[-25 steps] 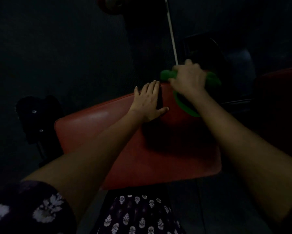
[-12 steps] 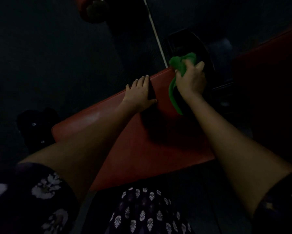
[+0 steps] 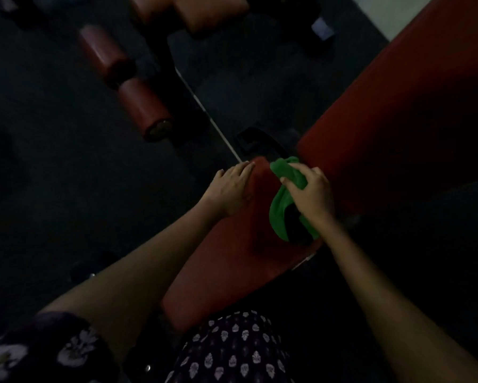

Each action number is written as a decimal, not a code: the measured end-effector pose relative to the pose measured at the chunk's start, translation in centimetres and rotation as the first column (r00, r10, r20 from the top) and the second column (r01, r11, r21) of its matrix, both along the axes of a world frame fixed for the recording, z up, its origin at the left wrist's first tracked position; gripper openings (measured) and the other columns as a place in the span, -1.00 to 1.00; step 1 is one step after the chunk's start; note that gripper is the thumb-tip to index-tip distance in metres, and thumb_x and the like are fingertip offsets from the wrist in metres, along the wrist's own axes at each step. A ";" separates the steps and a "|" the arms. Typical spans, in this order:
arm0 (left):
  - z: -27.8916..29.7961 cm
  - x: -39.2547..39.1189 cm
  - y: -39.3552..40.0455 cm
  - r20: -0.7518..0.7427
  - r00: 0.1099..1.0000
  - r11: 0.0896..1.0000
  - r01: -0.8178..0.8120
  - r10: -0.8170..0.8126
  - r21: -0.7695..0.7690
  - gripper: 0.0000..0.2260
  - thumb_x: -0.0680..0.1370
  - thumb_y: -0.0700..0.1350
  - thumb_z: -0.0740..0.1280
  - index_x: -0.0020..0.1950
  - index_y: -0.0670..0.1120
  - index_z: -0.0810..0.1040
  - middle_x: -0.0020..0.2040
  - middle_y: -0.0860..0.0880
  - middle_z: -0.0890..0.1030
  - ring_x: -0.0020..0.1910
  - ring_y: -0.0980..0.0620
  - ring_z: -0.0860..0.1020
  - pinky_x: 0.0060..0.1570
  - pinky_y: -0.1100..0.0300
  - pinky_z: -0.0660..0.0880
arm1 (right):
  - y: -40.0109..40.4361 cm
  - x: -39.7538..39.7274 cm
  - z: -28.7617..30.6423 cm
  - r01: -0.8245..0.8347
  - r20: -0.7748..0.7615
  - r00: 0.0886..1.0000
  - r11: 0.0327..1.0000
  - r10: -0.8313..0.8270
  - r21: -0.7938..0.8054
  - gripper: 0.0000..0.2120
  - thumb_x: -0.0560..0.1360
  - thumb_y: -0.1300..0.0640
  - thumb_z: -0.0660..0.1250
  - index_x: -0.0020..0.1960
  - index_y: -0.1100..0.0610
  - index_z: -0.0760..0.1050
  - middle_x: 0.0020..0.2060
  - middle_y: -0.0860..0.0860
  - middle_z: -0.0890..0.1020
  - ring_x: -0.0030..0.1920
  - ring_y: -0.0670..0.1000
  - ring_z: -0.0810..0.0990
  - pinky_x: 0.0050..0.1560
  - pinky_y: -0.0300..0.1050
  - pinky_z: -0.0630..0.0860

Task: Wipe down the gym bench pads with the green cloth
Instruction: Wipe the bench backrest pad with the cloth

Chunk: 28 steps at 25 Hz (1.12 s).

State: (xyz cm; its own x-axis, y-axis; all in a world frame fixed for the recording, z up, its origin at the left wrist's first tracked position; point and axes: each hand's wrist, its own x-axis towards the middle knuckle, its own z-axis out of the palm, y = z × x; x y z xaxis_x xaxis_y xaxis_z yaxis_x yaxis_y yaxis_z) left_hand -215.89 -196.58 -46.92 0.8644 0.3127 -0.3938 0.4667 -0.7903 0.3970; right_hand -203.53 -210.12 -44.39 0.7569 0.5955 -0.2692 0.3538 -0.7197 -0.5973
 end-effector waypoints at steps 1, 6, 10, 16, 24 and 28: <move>2.4 -0.2 -0.1 0.010 0.998 0.997 0.061 -0.062 0.036 -0.32 0.57 0.04 0.22 0.55 -0.11 -0.07 0.54 -0.10 0.06 0.48 -0.07 0.15 0.42 -0.04 0.12 | -1.0 -0.3 2.5 0.017 0.023 1.000 1.000 -0.017 0.017 -0.63 0.48 0.02 0.37 0.28 0.05 0.50 0.03 0.12 0.49 0.06 0.11 0.49 -0.03 -0.17 0.36; 13.7 0.4 -1.2 0.103 0.985 0.986 0.127 -0.137 0.105 -0.32 0.55 0.01 0.24 0.55 -0.11 -0.06 0.55 -0.10 0.05 0.49 -0.07 0.15 0.43 -0.03 0.13 | -5.2 -1.2 14.2 0.109 0.143 0.982 0.989 -0.123 0.103 -0.61 0.48 0.01 0.37 0.29 0.02 0.49 -0.04 0.03 0.46 0.02 0.06 0.50 -0.06 -0.16 0.39; 20.2 2.6 -3.2 0.186 0.958 0.970 0.192 -0.218 0.147 -0.33 0.57 0.04 0.23 0.55 -0.09 -0.06 0.55 -0.07 0.04 0.50 -0.04 0.12 0.44 -0.05 0.11 | -8.3 -0.5 21.2 0.121 0.246 0.957 0.982 -0.153 0.142 -0.60 0.46 -0.01 0.39 0.29 0.00 0.49 -0.05 -0.02 0.41 0.00 0.02 0.49 -0.06 -0.15 0.42; 27.5 9.6 -5.9 0.297 0.883 0.921 0.294 -0.364 0.255 -0.32 0.57 0.04 0.24 0.55 -0.10 -0.06 0.56 -0.06 0.01 0.50 -0.03 0.11 0.44 -0.07 0.09 | -12.7 3.6 29.3 0.172 0.425 0.866 0.955 -0.264 0.243 -0.59 0.44 -0.01 0.42 0.28 0.00 0.50 -0.05 0.01 0.44 -0.03 0.06 0.53 -0.03 -0.07 0.48; 32.7 22.5 -6.4 0.424 0.825 0.909 0.234 -0.373 0.344 -0.35 0.56 0.02 0.26 0.54 -0.12 0.03 0.55 -0.05 0.02 0.52 -0.02 0.04 0.44 -0.06 0.04 | -17.0 15.6 34.7 0.146 0.611 0.759 0.973 -0.224 0.176 -0.58 0.45 0.00 0.40 0.29 -0.01 0.48 -0.05 -0.01 0.41 -0.12 -0.05 0.45 -0.15 -0.18 0.38; 32.1 27.6 -6.5 0.385 0.878 0.948 0.196 -0.283 0.251 -0.42 0.61 0.10 0.14 0.55 -0.05 0.01 0.56 0.01 -0.02 0.54 -0.01 -0.08 0.45 -0.09 -0.08 | -16.3 20.8 32.8 0.080 0.550 0.835 0.984 0.020 -0.157 -0.56 0.47 -0.06 0.36 0.33 -0.06 0.45 0.04 0.03 0.43 0.05 0.04 0.46 -0.04 -0.10 0.44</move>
